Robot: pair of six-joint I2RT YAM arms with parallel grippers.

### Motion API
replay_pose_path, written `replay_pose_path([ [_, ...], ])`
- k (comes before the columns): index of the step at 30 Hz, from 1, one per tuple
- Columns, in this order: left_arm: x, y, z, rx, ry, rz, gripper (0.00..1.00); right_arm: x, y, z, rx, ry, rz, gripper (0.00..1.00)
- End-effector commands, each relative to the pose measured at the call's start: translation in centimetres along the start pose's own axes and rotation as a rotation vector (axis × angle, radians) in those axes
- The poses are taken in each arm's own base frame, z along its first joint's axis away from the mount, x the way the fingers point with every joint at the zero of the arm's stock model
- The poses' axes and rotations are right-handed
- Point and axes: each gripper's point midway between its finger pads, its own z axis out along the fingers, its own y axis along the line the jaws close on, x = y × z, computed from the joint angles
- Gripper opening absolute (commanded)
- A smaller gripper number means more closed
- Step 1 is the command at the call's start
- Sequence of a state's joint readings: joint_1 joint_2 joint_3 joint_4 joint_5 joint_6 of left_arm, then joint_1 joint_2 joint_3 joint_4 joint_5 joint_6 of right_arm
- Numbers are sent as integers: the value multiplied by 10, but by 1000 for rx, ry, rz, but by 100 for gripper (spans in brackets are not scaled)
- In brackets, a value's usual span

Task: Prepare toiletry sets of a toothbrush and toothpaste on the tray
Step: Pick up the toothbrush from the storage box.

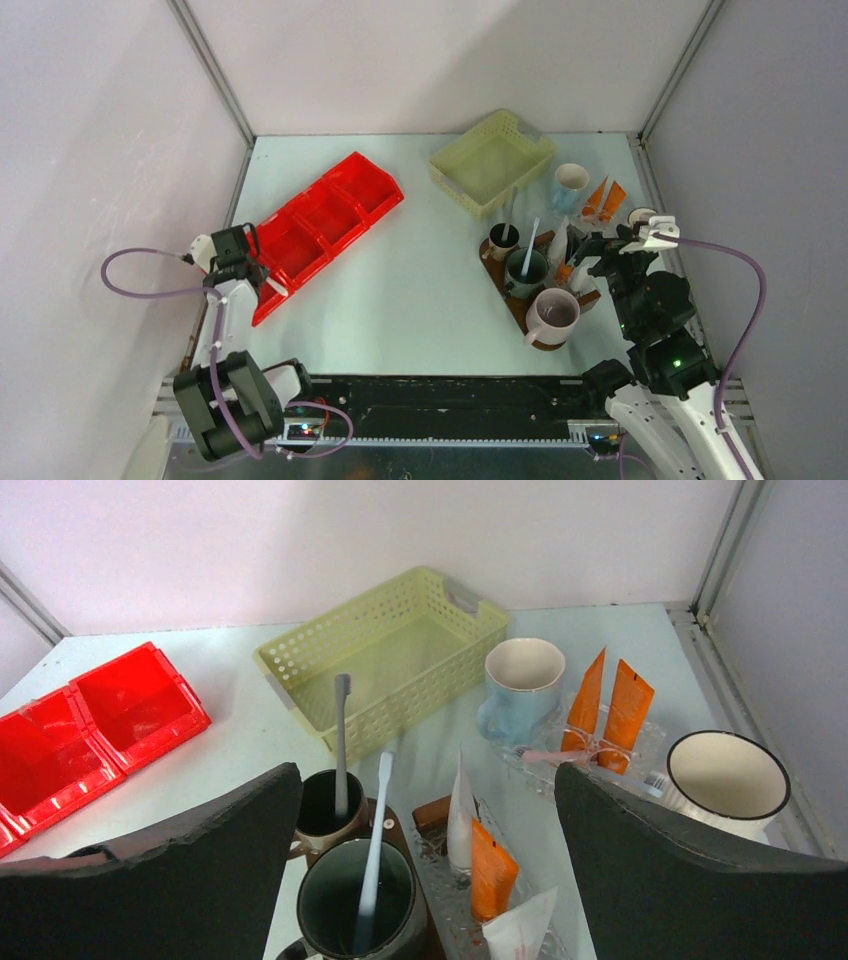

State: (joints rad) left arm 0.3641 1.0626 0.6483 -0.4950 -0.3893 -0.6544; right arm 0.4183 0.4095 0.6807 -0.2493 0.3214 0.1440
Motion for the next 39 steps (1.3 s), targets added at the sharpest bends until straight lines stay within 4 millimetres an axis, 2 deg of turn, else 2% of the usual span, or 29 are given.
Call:
replay_pose_path([
  [1,-20,-26,5,96,-1,-29,51,-9,-7,-1,34,-55,-16,99],
  [9,-14,-39,22,154,64,-48,51,-6,-7,-2,31,-64,-29,99],
  [19,9,-40,47,136,179,-28,51,-5,-4,-3,10,-66,-36,99],
  [23,16,-39,52,124,215,-25,43,-5,-3,-3,1,-67,-36,99],
  [24,18,-39,52,123,223,-24,39,-5,-2,-3,-1,-66,-36,99],
  [28,15,-38,48,124,211,-24,23,-5,-2,-4,-7,-67,-35,99],
  [32,1,-36,37,131,155,-30,9,-6,-1,-4,-12,-72,-35,99],
  [36,-22,-38,15,171,63,-46,1,-8,0,-5,-19,-80,-39,99],
  [39,-32,-42,1,213,13,-51,0,-10,2,-6,-29,-85,-40,100],
])
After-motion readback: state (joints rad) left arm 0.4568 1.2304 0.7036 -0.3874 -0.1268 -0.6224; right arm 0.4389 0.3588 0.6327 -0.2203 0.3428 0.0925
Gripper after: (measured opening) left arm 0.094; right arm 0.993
